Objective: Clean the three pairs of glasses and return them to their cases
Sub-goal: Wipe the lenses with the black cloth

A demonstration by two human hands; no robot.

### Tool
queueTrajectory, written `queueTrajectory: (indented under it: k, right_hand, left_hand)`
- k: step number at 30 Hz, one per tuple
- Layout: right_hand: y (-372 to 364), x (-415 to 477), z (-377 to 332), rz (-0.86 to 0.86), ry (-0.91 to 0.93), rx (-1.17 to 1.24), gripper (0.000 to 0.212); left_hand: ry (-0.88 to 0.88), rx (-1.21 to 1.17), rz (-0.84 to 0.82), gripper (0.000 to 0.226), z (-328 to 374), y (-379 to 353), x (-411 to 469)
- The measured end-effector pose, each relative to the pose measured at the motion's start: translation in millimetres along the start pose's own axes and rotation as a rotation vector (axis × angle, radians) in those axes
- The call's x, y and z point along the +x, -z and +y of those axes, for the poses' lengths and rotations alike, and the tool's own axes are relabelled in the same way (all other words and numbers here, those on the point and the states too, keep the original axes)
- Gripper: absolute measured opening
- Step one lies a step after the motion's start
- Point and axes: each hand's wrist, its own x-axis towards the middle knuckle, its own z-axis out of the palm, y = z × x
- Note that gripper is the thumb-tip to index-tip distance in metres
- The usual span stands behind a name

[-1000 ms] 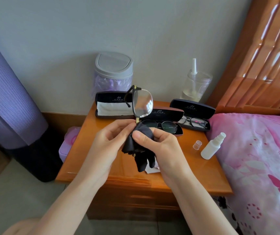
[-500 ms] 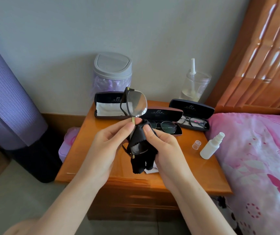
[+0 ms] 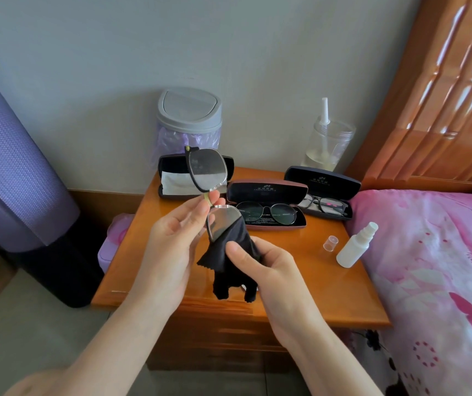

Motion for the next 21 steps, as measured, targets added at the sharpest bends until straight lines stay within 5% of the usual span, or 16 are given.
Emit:
queueTrajectory:
  k: [21]
  right_hand:
    - [-12, 15, -11, 0.073, 0.051, 0.208, 0.031]
  left_hand:
    - [-0.044, 0.139, -0.062, 0.025, -1, -1, -3]
